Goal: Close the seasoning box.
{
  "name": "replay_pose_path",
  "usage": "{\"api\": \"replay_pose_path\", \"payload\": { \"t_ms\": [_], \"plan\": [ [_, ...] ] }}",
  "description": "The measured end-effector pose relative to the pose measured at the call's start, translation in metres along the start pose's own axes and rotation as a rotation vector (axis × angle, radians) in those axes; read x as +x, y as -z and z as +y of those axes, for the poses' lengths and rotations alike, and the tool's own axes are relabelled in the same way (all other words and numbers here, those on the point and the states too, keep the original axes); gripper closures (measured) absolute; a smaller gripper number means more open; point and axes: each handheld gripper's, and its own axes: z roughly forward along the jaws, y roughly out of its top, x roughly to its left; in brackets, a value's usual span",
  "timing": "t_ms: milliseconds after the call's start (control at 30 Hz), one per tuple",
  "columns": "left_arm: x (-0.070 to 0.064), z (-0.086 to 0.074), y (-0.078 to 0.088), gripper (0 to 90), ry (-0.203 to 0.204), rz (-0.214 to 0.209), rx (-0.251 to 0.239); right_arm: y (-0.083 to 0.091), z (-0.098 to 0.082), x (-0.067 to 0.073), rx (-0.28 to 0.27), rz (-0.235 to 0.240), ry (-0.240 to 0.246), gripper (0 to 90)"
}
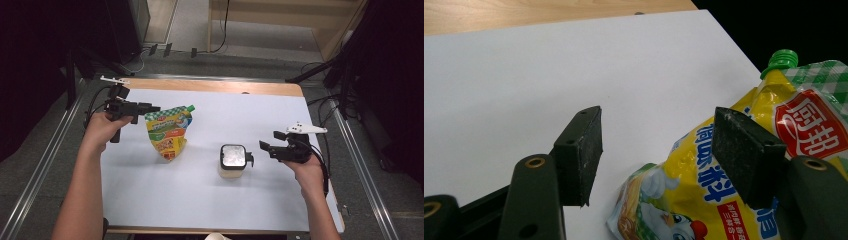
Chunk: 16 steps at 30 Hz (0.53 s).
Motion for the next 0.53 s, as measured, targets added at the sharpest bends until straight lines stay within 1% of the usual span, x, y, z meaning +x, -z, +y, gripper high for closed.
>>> {"api": "replay_pose_path", "payload": {
  "t_ms": [67,100,167,267,333,467,533],
  "plan": [
    [0.0006,-0.0001,-0.0002,37.5,0.001,0.002,-0.005,-0.0013,-0.0011,0.0006,-0.001,-0.004,0.008,27.9],
    [0.0011,-0.0002,-0.0003,37.3,0.0,0.003,-0.007,-0.0021,-0.0015,0.0004,0.001,-0.004,0.019,27.5],
    [0.002,-0.0003,-0.0008,35.8,0.0,0.016,-0.013,-0.0032,-0.0024,0.0009,0.008,-0.006,0.02,27.5],
    [0.0034,-0.0005,-0.0012,33.1,-0.018,0.035,-0.027,-0.0044,-0.0032,0.0014,0.013,-0.007,0.024,27.4],
    [0.0042,-0.0009,-0.001,32.9,-0.03,0.037,-0.029,-0.0055,-0.0037,0.0016,0.013,-0.009,0.026,27.4],
    [0.0062,-0.0011,-0.0022,30.9,-0.015,0.065,-0.035,-0.0075,-0.0045,0.0024,0.022,-0.003,0.024,27.4],
    [0.0079,-0.0018,-0.0021,29.2,-0.007,0.06,-0.042,-0.0083,-0.0045,0.0018,0.023,-0.002,0.024,27.2]
  ]
}}
